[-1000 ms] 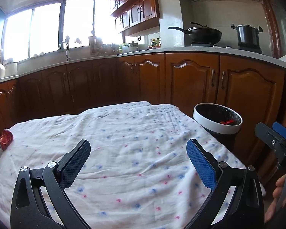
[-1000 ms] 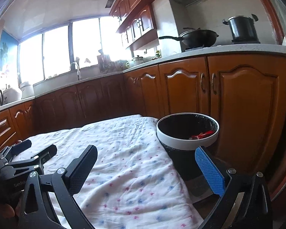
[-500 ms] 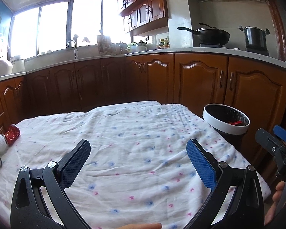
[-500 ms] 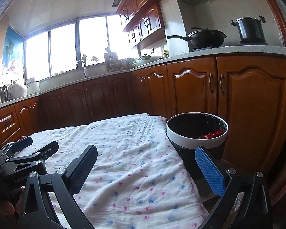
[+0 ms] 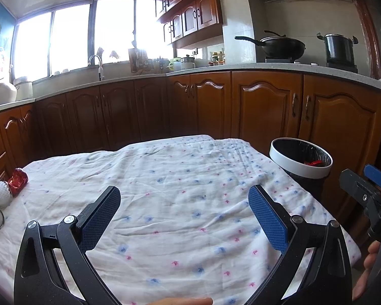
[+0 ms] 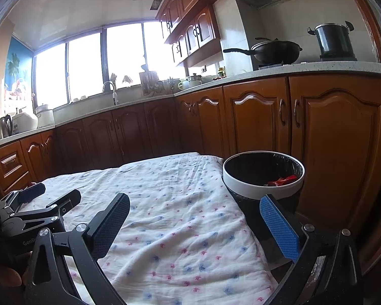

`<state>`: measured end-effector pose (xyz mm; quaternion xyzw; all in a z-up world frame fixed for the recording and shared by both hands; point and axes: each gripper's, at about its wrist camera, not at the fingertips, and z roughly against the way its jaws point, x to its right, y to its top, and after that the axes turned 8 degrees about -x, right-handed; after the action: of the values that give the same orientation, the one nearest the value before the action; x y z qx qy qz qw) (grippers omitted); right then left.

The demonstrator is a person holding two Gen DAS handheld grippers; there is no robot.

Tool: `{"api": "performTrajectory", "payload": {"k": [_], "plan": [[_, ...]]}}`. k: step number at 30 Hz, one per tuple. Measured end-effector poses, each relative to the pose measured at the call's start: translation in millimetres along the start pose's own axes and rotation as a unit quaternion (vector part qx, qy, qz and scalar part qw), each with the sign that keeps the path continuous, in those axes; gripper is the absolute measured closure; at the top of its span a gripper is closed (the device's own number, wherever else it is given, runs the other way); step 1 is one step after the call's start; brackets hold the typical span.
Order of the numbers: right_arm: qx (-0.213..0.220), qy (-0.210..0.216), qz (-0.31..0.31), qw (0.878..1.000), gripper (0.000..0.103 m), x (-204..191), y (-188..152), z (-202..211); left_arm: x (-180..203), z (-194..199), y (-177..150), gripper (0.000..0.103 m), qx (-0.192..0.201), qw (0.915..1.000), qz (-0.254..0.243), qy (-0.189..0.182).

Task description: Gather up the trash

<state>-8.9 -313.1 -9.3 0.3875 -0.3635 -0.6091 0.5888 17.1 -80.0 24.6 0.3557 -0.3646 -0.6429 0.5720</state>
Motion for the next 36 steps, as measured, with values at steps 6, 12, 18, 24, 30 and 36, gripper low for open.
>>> {"api": "performTrajectory", "payload": {"k": [6,12,18,24,30,36], "plan": [[-0.001,0.003,-0.001,1.0,0.0,1.0,-0.1,-0.2,-0.9,1.3,0.7,0.0,0.002,1.0,-0.001,0.0],[0.003,0.004,0.001,1.0,0.0,-0.2,0.1,1.0,-1.1,1.2,1.0,0.0,0.002,1.0,0.0,0.001],[0.003,0.005,0.003,1.0,0.0,-2.6,0.5,0.0,-3.1,1.0,1.9,0.0,0.004,1.0,-0.001,0.003],[0.0,0.006,0.004,1.0,0.0,-2.9,0.7,-0.7,-3.7,0.4,2.5,0.0,0.004,1.0,-0.002,0.001],[0.0,0.005,0.003,1.0,0.0,-3.9,0.3,-0.2,-4.3,0.5,2.2,0.0,0.002,1.0,-0.001,-0.001],[0.002,0.005,0.002,1.0,0.0,-3.6,0.4,-0.6,-5.7,-0.4,2.6,0.0,0.0,1.0,-0.003,-0.004]]}}
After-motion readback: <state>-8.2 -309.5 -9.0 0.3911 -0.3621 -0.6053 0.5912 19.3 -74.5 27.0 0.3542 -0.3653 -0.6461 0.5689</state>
